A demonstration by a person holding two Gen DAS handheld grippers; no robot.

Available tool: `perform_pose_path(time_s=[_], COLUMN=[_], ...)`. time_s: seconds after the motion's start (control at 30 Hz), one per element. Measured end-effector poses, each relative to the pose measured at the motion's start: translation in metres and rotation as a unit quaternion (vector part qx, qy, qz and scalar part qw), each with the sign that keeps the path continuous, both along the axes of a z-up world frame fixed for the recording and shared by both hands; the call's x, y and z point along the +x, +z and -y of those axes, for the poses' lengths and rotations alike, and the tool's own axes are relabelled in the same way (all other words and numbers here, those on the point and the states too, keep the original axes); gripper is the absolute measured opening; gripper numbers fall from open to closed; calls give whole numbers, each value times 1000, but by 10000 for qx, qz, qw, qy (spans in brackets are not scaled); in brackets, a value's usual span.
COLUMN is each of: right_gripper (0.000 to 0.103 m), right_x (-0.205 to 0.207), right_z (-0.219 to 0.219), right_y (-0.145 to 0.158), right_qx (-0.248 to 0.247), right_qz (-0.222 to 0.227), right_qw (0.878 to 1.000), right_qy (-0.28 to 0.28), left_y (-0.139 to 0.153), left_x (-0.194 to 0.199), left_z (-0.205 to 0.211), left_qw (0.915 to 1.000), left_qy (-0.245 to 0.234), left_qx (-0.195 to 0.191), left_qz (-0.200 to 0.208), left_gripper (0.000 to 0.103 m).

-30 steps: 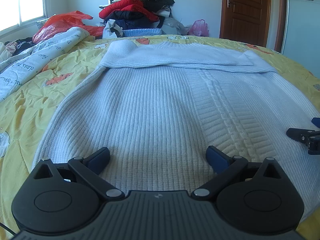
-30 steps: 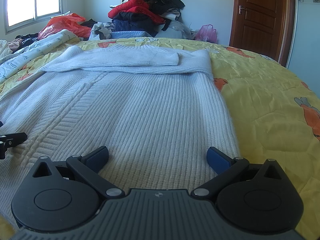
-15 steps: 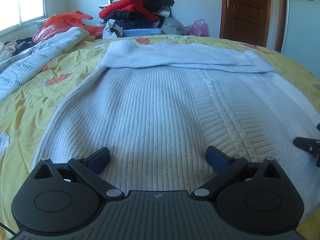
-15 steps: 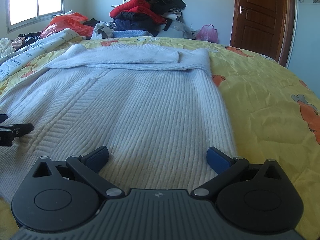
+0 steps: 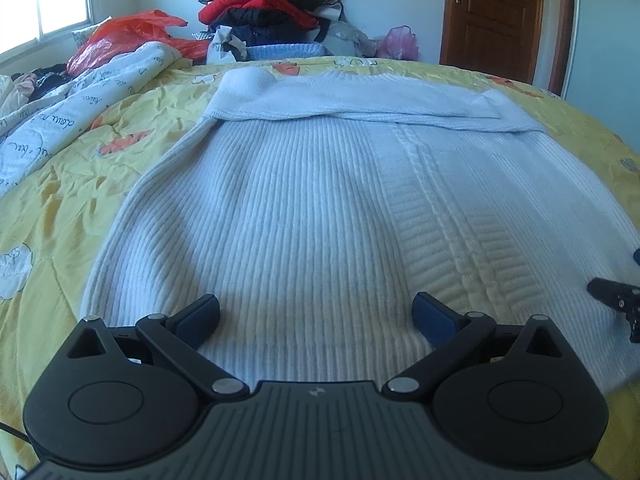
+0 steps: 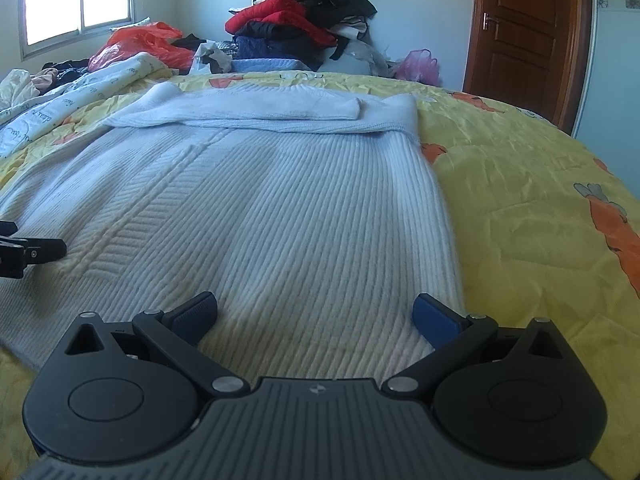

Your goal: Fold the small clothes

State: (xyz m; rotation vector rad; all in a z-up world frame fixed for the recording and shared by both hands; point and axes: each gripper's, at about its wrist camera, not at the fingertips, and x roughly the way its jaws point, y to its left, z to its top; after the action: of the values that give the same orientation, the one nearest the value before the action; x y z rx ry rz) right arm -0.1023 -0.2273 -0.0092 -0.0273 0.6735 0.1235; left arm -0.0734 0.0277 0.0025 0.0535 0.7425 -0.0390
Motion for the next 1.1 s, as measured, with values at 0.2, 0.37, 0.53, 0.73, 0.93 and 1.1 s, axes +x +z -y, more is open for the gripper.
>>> perform_pose_path(time_s=[0.2,0.37,0.53,0.73,0.93,1.1], right_gripper=[101,102,102,98,77,67], right_x=[-12,-31,-36,-18,-10,-5], right_z=[1,7,21,85,106,103], right_y=[0,2,22,42,26,21], right_qx=[-105,-185,124,1240,1974,2388], right_qz=[-3,-3,-611,-1072,-1602,-1675], right_qw=[9999,9990,9914,9849,9660,9537], right_qy=[121,396,1147,549,476,735], left_y=[1,3,14,17,13,15], left_x=[-13,-23,-27,-15,-12,-5], left_z=[1,-2,-19,-75,-109,-120], left_qw=[9999,9996,9995,9974,9894,9763], left_qy=[-105,-264,-37,665,760,424], left_qx=[55,77,307,-45,-1143,-2028], left_qz=[-29,-96,-41,-283,-474,-621], left_gripper=[103,103,103,103,103,100])
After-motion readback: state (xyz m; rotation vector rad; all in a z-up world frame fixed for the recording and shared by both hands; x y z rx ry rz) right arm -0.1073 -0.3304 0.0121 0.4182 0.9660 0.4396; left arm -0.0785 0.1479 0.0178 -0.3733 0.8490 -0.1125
